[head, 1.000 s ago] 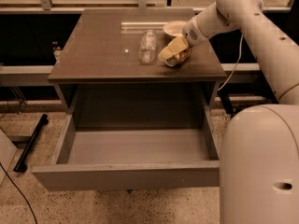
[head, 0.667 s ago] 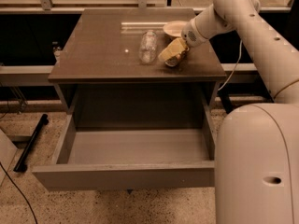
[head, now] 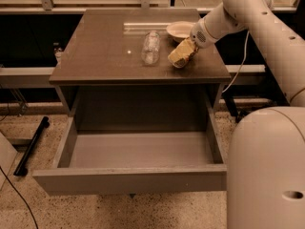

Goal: Place orange can into top drawer

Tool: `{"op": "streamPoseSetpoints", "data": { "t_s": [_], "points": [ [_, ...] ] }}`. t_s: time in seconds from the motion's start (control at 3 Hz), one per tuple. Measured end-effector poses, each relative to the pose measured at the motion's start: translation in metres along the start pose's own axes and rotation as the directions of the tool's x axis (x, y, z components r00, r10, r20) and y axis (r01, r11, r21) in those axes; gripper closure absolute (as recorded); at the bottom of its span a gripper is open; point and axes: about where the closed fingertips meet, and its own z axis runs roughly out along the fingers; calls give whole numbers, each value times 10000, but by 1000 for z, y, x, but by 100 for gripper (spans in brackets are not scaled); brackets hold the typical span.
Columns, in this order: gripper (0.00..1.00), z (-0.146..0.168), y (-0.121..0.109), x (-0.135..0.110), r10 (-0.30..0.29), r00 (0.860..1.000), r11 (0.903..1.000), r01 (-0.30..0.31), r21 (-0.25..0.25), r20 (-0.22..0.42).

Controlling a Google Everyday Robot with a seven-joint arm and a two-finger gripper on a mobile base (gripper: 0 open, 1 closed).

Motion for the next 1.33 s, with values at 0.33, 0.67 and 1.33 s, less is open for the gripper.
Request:
{"op": "streamPoseSetpoints", "data": {
  "t_s": [0.33, 0.67, 1.33],
  "points": [
    [91, -26, 18, -4, -668, 9977, 9978, 667, 60, 103],
    [100, -57, 55, -8, -1192, 9902, 9927, 1201, -76, 730],
    [100, -36, 187, 26, -1518, 9696, 9555, 1937, -2226, 1920]
  ]
}}
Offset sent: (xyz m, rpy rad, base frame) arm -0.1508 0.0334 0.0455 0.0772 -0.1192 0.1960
